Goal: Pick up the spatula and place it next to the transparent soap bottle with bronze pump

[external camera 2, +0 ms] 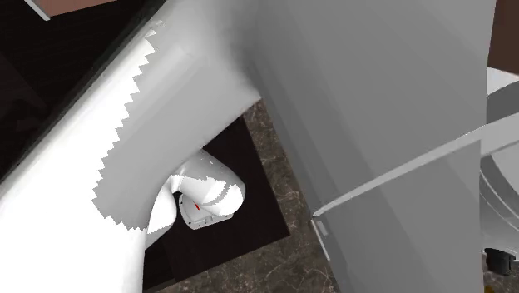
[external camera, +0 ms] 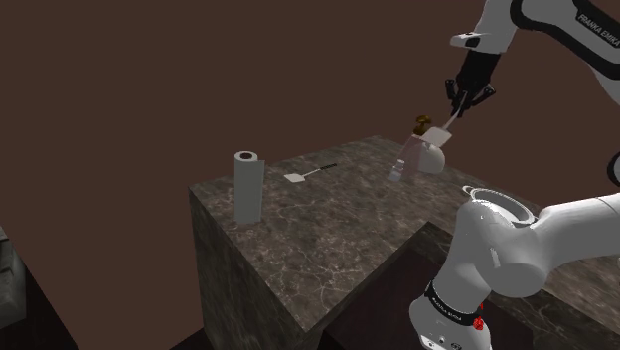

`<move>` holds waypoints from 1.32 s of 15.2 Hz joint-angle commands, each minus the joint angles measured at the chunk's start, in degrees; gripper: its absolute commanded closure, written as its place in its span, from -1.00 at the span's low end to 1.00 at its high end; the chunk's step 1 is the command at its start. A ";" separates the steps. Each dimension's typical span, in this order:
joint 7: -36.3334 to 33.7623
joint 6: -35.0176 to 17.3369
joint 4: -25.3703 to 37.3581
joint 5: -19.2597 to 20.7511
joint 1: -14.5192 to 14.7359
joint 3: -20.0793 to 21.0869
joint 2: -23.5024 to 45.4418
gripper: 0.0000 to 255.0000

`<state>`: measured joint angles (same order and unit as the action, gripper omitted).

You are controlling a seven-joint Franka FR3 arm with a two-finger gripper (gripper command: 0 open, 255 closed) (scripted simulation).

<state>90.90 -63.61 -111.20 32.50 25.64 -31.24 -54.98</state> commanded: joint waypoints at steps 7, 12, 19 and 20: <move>11.70 -0.21 8.88 8.26 2.52 -10.49 2.01 1.00; 19.28 -0.72 16.88 12.55 6.07 -18.11 4.49 1.00; 19.28 -3.90 12.48 14.55 5.32 -20.16 1.77 1.00; 19.01 -4.40 11.46 14.75 5.04 -20.23 1.24 1.00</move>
<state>110.17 -67.44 -98.65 47.01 30.96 -51.35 -53.17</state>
